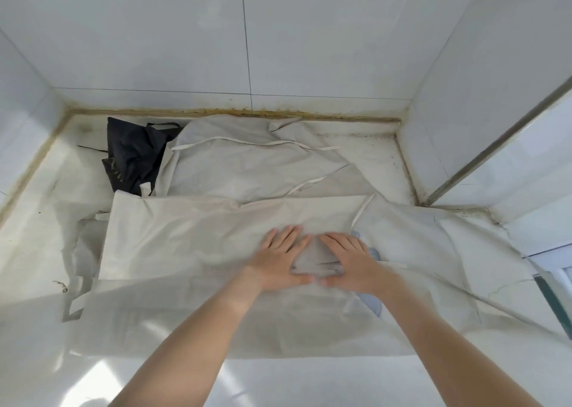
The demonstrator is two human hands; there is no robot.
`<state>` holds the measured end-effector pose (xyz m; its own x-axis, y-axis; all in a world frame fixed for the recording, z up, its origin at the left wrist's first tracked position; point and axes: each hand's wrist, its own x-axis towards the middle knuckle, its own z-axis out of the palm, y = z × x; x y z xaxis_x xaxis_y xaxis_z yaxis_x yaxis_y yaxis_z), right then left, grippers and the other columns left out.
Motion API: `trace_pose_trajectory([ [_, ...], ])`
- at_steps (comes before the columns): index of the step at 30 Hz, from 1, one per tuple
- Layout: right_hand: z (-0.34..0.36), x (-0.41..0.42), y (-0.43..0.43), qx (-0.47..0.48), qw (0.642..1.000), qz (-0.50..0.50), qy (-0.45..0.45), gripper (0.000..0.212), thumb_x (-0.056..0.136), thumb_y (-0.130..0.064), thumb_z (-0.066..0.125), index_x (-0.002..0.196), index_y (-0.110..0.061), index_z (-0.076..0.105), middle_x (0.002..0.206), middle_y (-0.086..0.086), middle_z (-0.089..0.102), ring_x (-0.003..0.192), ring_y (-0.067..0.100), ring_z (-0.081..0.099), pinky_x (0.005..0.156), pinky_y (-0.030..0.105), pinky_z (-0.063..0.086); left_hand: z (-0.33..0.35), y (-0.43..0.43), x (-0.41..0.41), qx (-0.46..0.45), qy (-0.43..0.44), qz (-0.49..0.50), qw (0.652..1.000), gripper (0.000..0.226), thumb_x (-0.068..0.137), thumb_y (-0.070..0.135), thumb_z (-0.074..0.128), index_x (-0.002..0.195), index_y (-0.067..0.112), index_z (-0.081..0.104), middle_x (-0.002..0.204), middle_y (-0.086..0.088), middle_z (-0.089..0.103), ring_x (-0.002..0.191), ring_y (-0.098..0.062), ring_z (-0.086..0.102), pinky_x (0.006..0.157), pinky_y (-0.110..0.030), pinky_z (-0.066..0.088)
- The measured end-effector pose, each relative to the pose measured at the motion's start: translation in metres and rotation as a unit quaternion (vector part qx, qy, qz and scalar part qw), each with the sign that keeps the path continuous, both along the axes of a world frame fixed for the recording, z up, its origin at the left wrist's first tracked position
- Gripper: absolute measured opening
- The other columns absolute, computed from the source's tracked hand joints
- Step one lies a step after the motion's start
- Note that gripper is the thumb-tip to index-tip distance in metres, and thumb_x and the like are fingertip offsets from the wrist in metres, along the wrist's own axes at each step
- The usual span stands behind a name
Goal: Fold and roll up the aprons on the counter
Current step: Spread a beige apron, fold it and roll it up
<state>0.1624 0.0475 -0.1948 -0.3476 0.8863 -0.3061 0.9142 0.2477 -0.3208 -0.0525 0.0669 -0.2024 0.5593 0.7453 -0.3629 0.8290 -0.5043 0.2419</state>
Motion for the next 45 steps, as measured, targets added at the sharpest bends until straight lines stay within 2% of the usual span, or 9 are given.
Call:
trace_pose_trajectory([
  [3,0.002,0.026,-0.010,0.050,0.997,-0.027,-0.052,0.065,0.079,-0.051,0.054,0.137,-0.022,0.043,0.132,-0.005,0.047,0.123,0.021,0.043,0.096,0.033,0.027,-0.008,0.001,0.006,0.017,0.042,0.002,0.999,0.121,0.047,0.095,-0.002,0.150,0.034,-0.015,0.156,0.006,-0.025,0.138,-0.005,-0.029,0.115,-0.035,-0.018],
  [7,0.006,0.060,-0.028,0.100,0.989,-0.045,-0.098,0.021,0.085,-0.030,0.042,0.094,-0.018,0.057,0.088,-0.001,0.065,0.081,0.021,0.062,0.069,0.033,0.028,-0.005,0.001,0.008,0.000,0.055,0.008,0.998,0.114,0.051,0.089,0.006,0.149,0.035,-0.018,0.156,0.006,-0.026,0.142,-0.010,-0.026,0.115,-0.035,-0.018],
  [14,0.019,0.089,-0.051,0.056,0.982,-0.124,-0.134,0.051,0.088,-0.006,0.043,0.137,-0.017,0.034,0.129,-0.001,0.047,0.120,0.020,0.045,0.094,0.031,0.033,0.008,-0.001,0.013,0.013,0.034,0.009,0.999,0.117,0.051,0.084,0.015,0.153,0.027,0.003,0.160,0.002,-0.013,0.146,-0.014,-0.016,0.116,-0.035,-0.014],
  [19,0.016,0.063,-0.036,0.146,0.975,-0.054,-0.159,0.100,0.042,-0.002,0.078,0.135,-0.017,0.045,0.091,0.002,0.058,0.075,0.023,0.058,0.056,0.030,0.045,0.019,-0.009,0.049,0.031,0.002,-0.040,0.999,0.111,0.060,0.087,0.017,0.153,0.028,-0.002,0.159,-0.002,-0.018,0.141,-0.008,-0.025,0.116,-0.036,-0.017],
  [23,0.014,0.036,-0.017,0.153,0.967,0.022,-0.203,0.077,0.028,-0.018,0.084,0.103,-0.022,0.068,0.082,0.003,0.061,0.067,0.023,0.059,0.051,0.028,0.043,0.011,-0.009,0.071,-0.025,0.046,-0.025,0.998,0.113,0.075,0.079,0.047,0.153,0.021,-0.012,0.158,0.000,-0.023,0.142,-0.013,-0.027,0.116,-0.044,-0.016],
  [31,0.016,0.057,-0.028,0.115,0.970,-0.027,-0.214,0.045,0.027,-0.013,0.083,0.067,-0.014,0.064,0.072,0.004,0.057,0.063,0.022,0.054,0.056,0.030,0.042,0.005,-0.009,0.075,-0.069,0.106,-0.004,0.992,0.118,0.072,0.082,0.046,0.148,0.026,-0.024,0.153,-0.001,-0.035,0.139,-0.019,-0.034,0.115,-0.046,-0.017],
  [34,0.021,0.067,-0.036,0.086,0.980,-0.065,-0.166,0.042,0.058,-0.020,0.084,0.093,-0.006,0.064,0.079,0.008,0.063,0.068,0.025,0.064,0.058,0.029,0.048,0.003,-0.007,0.076,-0.069,0.100,-0.006,0.993,0.117,0.073,0.083,0.044,0.148,0.026,-0.025,0.152,0.000,-0.036,0.139,-0.018,-0.035,0.115,-0.045,-0.018],
  [37,0.021,0.068,-0.045,-0.040,0.987,-0.139,-0.069,0.034,0.100,-0.018,0.036,0.131,-0.004,0.038,0.109,0.017,0.062,0.100,0.031,0.062,0.079,0.037,0.044,0.002,-0.007,0.077,-0.064,0.096,-0.005,0.993,0.116,0.073,0.084,0.043,0.148,0.027,-0.025,0.153,0.000,-0.036,0.139,-0.017,-0.034,0.115,-0.044,-0.017],
  [45,0.045,0.054,-0.072,-0.155,0.970,-0.175,0.057,0.022,0.101,-0.026,0.038,0.080,-0.020,0.042,0.078,0.002,0.049,0.068,0.020,0.048,0.057,0.029,0.034,0.017,-0.023,0.082,0.036,0.087,0.064,0.994,0.101,0.084,0.072,0.041,0.151,0.021,-0.015,0.159,-0.004,-0.021,0.147,-0.021,-0.016,0.116,-0.046,-0.011],
])
